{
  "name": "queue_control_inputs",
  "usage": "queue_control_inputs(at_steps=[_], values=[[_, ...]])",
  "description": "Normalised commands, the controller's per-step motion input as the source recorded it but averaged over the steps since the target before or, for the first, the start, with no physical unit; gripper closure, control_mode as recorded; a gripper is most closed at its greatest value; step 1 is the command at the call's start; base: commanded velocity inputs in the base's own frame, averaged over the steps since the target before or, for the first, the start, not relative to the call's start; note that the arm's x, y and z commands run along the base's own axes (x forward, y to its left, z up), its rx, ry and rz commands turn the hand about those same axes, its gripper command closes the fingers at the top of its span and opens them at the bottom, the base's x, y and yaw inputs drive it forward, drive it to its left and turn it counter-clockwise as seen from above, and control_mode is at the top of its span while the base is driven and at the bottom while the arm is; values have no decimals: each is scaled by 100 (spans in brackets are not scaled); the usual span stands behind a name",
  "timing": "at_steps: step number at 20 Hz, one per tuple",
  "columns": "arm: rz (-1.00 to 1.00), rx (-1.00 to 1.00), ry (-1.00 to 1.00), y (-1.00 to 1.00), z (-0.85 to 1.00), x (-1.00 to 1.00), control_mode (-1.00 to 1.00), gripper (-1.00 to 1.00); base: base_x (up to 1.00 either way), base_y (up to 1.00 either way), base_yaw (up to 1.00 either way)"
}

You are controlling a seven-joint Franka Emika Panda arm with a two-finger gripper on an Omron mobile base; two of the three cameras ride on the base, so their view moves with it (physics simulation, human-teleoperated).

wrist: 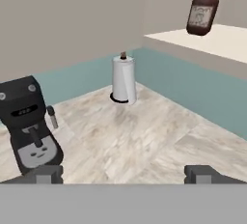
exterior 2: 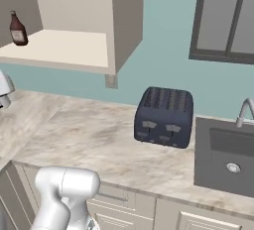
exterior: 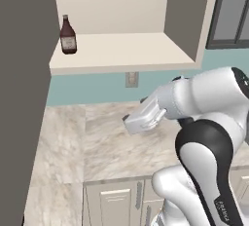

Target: Collect the paprika, ketchup, and shaker from the cabinet and place them next to the stove.

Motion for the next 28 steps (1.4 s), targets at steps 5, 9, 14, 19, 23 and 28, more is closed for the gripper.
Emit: queue_control_inputs(at_steps=[5,9,14,19,23,28], values=[[0,1,-15,0,32,30,-100,-100,0,0,0],[0,4,-17,-3,26,30,-100,-100,0,0,0],[3,7,-18,-19,16,24,-100,-100,0,0,0],[3,9,-18,-24,13,18,-100,-100,0,0,0],[0,5,-15,-14,22,14,-100,-100,0,0,0],[2,1,-12,-3,27,12,-100,-100,0,0,0]])
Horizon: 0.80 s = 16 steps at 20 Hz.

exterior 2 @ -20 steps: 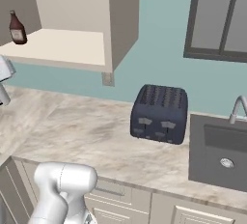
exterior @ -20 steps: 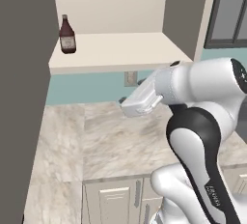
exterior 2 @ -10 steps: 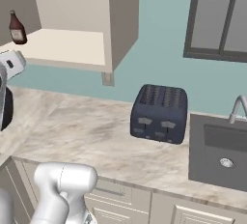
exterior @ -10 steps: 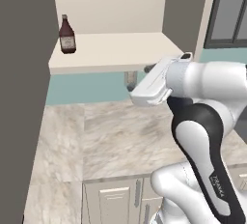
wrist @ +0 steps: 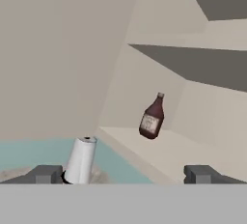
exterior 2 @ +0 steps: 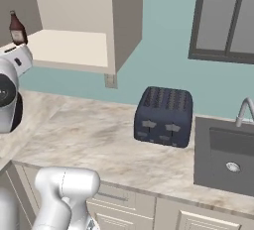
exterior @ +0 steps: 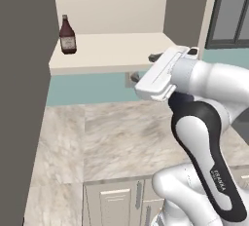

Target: Collect the paprika, ketchup, and shaker from the cabinet and place them next to the stove.

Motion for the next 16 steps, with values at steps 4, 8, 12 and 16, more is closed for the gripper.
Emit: queue_control_inputs(at_steps=[4,8,12,16], values=[[6,0,-6,2,19,19,-100,-100,0,0,0],[3,0,-2,12,7,32,-100,-100,0,0,0],[0,0,0,1,0,15,-100,-100,0,0,0],[0,8,1,-21,-20,15,-100,-100,0,0,0]])
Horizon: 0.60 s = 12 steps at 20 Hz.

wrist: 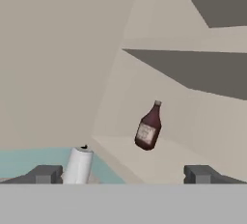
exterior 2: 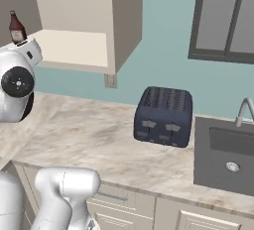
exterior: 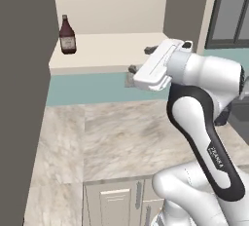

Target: Collect the paprika, ketchup, and shaker from the cabinet and place them next to the stove.

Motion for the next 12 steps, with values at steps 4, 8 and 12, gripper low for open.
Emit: queue_control_inputs(at_steps=[4,8,12], values=[[-3,23,8,-36,-15,15,-100,-100,0,0,0],[-2,28,19,-33,-1,11,-100,-100,0,0,0],[0,15,14,-31,-7,4,-100,-100,0,0,0]])
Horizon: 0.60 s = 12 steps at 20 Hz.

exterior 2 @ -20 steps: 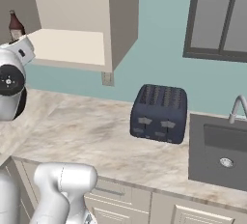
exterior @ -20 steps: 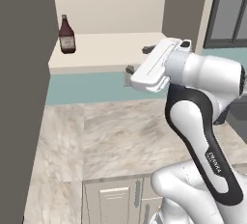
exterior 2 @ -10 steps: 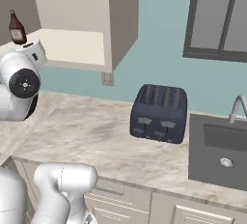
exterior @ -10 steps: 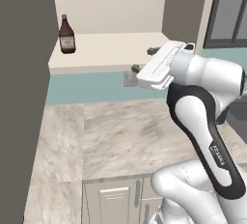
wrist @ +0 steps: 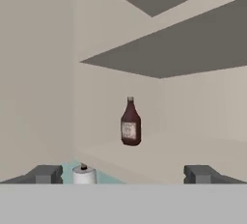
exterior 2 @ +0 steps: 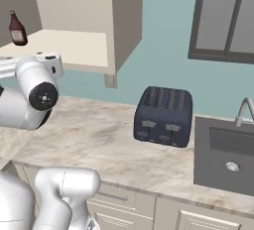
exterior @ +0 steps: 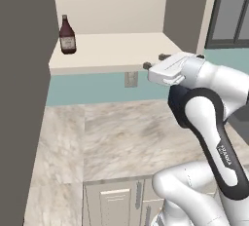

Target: Collect the paprika, ketchup, and shaker from the cabinet and place them next to the stove.

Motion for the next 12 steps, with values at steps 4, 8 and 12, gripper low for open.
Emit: queue_control_inputs(at_steps=[4,8,12], values=[[0,0,4,-8,-1,2,-100,-100,0,0,0],[0,-1,2,4,1,18,-100,-100,0,0,0],[0,-8,0,10,11,22,-100,-100,0,0,0]])
